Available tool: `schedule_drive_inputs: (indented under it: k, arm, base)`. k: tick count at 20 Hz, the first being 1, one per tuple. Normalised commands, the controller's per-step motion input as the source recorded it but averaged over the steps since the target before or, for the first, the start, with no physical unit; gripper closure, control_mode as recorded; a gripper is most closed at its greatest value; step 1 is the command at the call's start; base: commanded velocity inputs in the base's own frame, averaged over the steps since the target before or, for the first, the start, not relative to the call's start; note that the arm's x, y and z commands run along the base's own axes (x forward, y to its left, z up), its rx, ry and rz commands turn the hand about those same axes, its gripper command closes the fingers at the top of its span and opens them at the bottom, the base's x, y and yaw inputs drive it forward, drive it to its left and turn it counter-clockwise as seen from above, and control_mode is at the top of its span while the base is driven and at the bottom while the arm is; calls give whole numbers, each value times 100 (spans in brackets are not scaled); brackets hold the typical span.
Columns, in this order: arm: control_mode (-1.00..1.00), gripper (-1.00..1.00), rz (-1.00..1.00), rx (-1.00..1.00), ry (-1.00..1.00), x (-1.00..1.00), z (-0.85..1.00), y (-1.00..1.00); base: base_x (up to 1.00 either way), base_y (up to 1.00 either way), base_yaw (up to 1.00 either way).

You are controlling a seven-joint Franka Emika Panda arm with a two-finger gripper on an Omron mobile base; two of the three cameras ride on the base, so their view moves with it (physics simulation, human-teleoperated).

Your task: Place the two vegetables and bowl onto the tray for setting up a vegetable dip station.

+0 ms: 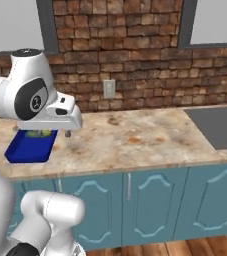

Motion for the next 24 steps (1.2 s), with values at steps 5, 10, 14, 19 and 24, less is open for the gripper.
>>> schedule_drive_inputs:
  k: [5,10,14,19,24]
  arm:
    - [100,-100,0,0,0,0,0,0]
    - [100,-100,0,0,0,0,0,0]
    - [100,-100,0,0,0,0,0,0]
    - [100,-100,0,0,0,0,0,0]
    - [100,-100,0,0,0,0,0,0]
  base:
    - [0,-21,-60]
    - [1,-24,-58]
    - [21,-40,-44]
    - [76,-46,-10]
    - [83,-64,1]
